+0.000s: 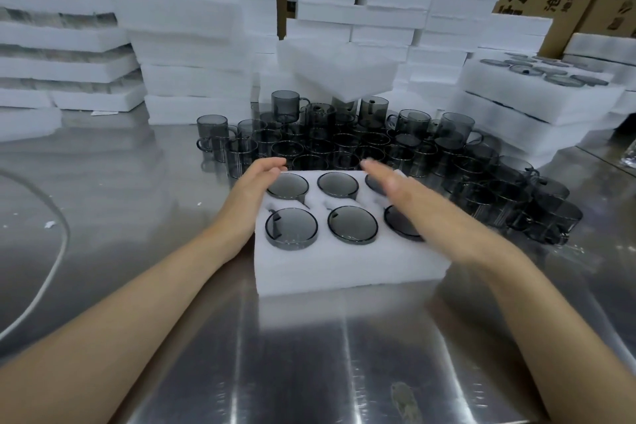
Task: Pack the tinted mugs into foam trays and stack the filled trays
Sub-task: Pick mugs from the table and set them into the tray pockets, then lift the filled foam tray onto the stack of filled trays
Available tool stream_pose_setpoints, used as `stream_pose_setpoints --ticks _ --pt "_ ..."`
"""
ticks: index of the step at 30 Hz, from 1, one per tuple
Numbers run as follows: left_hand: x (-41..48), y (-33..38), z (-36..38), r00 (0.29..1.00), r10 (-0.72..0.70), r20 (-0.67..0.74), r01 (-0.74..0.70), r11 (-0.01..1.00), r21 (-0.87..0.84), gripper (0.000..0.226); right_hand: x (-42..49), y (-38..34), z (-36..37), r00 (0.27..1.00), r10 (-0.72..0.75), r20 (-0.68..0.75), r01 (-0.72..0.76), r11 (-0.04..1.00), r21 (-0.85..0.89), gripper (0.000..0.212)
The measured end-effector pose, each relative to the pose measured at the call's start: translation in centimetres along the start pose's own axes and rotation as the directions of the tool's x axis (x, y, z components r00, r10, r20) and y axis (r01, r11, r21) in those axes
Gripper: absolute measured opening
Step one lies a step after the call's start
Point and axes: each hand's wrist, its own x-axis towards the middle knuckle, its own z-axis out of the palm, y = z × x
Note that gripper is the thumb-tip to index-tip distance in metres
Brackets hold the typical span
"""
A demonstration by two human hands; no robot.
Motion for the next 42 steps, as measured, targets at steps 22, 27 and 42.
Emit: stream_pose_setpoints --ticks 22,27,42 --pt "-0.7 1.6 -0.8 0.964 0.109 -0.241 -0.166 0.959 -0.231 0.052 -2.8 1.3 -1.9 0.993 0.044 -0.110 0.050 0.679 0.732 0.053" --pt "-0.7 2.2 -1.0 0.933 0.137 -0.332 -0.245 0.919 -0.308 0.053 -3.1 0.9 -1.3 0.973 0.026 -0.227 0.158 0.645 0.748 0.057" --pt "0.8 1.5 0.3 0.934 -0.137 -0.331 -0.109 0.772 -0.627 0.036 -4.6 -0.6 -2.6 0.815 0.170 -0.554 0.410 0.506 0.758 0.050"
